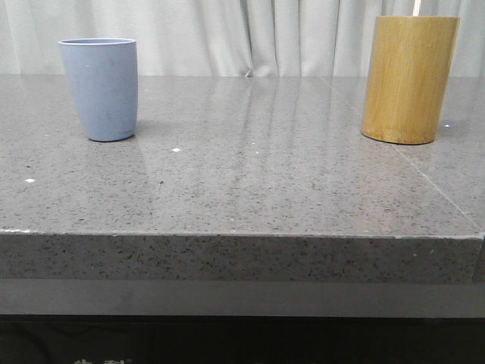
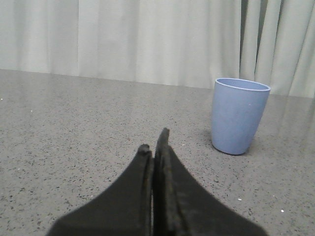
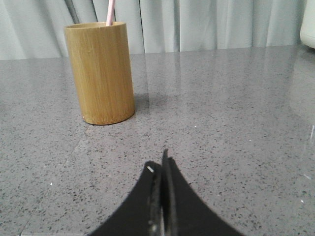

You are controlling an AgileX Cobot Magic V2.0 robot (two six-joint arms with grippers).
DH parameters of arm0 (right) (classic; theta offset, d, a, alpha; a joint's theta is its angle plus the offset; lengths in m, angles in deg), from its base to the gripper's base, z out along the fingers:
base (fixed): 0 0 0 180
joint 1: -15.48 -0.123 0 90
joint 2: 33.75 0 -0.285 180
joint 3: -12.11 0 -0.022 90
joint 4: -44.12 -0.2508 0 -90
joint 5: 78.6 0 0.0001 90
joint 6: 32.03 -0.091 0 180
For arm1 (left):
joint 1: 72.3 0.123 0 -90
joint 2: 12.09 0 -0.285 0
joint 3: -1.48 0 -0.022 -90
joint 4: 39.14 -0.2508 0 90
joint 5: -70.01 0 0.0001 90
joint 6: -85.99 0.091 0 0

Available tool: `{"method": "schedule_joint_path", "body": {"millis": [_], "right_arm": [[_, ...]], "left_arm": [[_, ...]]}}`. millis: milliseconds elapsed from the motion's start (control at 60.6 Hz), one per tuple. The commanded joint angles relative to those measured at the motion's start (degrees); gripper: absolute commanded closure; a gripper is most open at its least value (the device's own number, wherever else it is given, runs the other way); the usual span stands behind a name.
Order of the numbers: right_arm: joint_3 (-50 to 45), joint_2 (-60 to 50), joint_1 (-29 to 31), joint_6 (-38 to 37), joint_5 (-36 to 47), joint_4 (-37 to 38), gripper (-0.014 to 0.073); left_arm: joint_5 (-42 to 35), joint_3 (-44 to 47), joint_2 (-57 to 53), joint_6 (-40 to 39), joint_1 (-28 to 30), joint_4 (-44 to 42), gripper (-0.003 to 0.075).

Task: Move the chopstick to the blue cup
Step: 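Move the left gripper toward the light blue cup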

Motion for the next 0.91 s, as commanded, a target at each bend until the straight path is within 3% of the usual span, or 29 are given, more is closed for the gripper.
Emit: {"method": "schedule_joint_path", "body": {"millis": [0, 891], "right_arm": [[0.2, -1.2, 0.4, 0.3, 5.1, 0.9, 0.0661], [0.2, -1.2, 0.4, 0.3, 7.7, 0.9, 0.0661]], "left_arm": [[-4.7, 0.7, -1.3, -0.1, 0.1, 0.5, 0.0739], [-5.4, 0.6, -1.3, -0.1, 0.1, 0.5, 0.0739]]}}
